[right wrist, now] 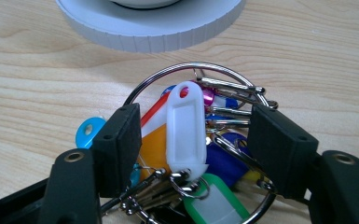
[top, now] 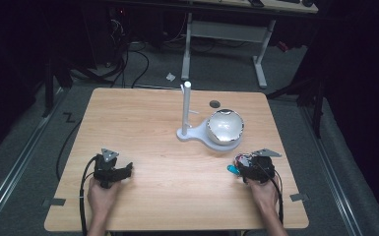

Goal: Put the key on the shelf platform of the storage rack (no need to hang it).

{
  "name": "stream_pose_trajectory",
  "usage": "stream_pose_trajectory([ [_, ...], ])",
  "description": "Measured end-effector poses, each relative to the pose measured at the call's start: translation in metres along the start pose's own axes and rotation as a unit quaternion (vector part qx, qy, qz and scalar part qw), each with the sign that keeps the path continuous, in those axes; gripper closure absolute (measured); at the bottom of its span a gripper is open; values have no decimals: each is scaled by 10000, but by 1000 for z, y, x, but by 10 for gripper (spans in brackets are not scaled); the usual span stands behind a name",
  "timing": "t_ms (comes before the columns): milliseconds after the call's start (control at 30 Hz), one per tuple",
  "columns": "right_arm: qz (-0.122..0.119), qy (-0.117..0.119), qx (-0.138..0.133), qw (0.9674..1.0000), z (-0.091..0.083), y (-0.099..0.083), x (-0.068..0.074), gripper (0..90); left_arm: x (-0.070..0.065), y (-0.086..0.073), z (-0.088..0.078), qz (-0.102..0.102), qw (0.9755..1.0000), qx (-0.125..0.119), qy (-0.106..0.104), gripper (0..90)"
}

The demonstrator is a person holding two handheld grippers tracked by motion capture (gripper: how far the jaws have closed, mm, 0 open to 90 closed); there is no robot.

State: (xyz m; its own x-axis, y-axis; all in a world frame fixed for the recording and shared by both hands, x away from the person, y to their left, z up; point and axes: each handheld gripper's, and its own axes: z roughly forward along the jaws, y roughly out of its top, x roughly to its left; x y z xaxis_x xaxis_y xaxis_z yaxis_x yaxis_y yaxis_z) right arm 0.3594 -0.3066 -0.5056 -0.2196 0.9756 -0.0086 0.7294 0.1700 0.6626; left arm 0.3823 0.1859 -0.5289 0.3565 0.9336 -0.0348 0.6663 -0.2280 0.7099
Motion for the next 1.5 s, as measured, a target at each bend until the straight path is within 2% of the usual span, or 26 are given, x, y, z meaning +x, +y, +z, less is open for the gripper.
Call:
stream_pose_trajectory([
  [167,-163,-102,96,9998,6,4,5,348,0,0,0,-1,10000,0,0,230],
  [400,-237,-63,108,9996,8,6,5,350,0,0,0,-1,10000,-1,0,230],
  [467,-219,-26,51,9997,10,6,5,373,0,0,0,-1,10000,-1,1,231],
  [500,-233,-10,37,9997,10,6,5,416,0,0,0,-2,10000,-4,3,230],
  [600,-369,-26,24,9993,10,6,7,491,0,0,0,0,10000,-1,2,230],
  [667,-373,9,29,9993,10,6,7,503,0,0,0,-1,10000,-1,2,230],
  [700,-375,25,35,9993,10,6,7,533,0,0,0,1,10000,-1,2,230],
  [733,-337,123,46,9993,9,7,5,626,0,0,0,0,10000,-2,1,230],
  [867,-356,193,45,9992,8,7,4,681,0,0,0,-2,10000,-2,0,230],
  [933,-409,222,8,9989,8,6,3,750,0,0,0,-4,10000,-3,4,230],
  [1200,-424,431,-99,9981,7,4,0,796,0,0,0,-1,10000,-1,0,230],
  [1367,-526,440,-169,9975,5,3,0,804,0,0,0,-1,10000,-1,-1,231],
  [1500,-449,517,-361,9970,-4,4,-4,808,0,0,0,-4,10000,-4,2,230],
])
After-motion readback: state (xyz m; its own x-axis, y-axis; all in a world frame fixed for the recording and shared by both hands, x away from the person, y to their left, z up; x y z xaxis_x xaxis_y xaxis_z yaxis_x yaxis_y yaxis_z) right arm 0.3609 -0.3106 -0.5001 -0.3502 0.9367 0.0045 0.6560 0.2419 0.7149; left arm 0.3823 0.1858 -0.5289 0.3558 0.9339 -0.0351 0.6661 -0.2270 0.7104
